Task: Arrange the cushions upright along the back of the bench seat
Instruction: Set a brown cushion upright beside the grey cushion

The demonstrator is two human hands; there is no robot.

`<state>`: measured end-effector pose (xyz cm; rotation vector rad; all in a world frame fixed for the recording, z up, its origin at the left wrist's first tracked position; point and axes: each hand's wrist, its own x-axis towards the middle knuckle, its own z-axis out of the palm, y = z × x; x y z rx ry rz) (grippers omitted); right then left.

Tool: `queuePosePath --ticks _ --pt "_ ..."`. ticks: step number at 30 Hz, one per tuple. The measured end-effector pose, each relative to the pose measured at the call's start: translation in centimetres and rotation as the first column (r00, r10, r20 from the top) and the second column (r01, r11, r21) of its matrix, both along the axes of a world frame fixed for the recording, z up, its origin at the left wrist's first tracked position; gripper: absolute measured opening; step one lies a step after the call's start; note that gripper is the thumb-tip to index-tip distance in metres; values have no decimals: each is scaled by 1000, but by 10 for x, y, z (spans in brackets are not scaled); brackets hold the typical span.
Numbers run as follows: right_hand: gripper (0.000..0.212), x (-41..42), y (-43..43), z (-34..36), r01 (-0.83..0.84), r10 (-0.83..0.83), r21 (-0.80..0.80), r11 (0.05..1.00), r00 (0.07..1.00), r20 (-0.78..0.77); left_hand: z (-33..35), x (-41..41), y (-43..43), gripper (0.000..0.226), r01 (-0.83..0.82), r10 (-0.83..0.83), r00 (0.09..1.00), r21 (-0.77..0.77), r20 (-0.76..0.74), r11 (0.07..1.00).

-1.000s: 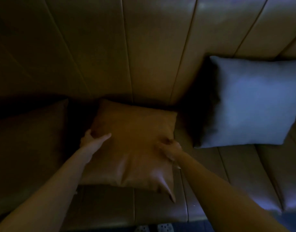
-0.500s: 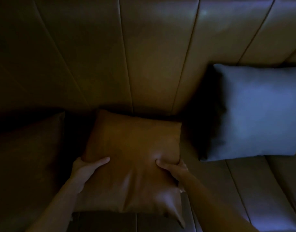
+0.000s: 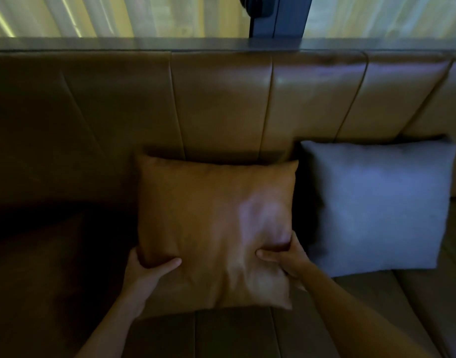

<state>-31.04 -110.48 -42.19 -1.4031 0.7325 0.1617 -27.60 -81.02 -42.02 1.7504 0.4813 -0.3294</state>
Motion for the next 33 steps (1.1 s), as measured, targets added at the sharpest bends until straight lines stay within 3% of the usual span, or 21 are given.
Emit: queuePosePath --ticks 4,11,14,20,25,30,33 --pt "137 26 -11 -12 -10 14 -90 996 999 42 -13 16 -7 125 -16 16 999 -3 -41 1000" --pt "97 31 -15 -28 -79 83 -125 989 996 26 -36 22 -18 132 -73 71 976 -2 -208 997" --pt "94 33 -14 -35 -99 109 -170 980 993 47 -42 30 -16 126 -78 68 980 -48 -188 996" --pt "95 27 -11 -38 -11 32 -209 978 995 99 -38 31 -22 130 -81 82 996 43 -33 996" --pt "99 40 -13 -38 93 -59 -192 977 982 177 -38 47 -28 106 -54 53 997 24 51 998" --pt "101 48 -16 -29 72 -53 -156 985 991 120 -34 55 -39 128 -9 9 1000 -16 0 1000" --pt "102 46 -19 -25 25 -13 -171 985 997 71 -31 62 -39 127 17 -17 1000 -3 14 1000"
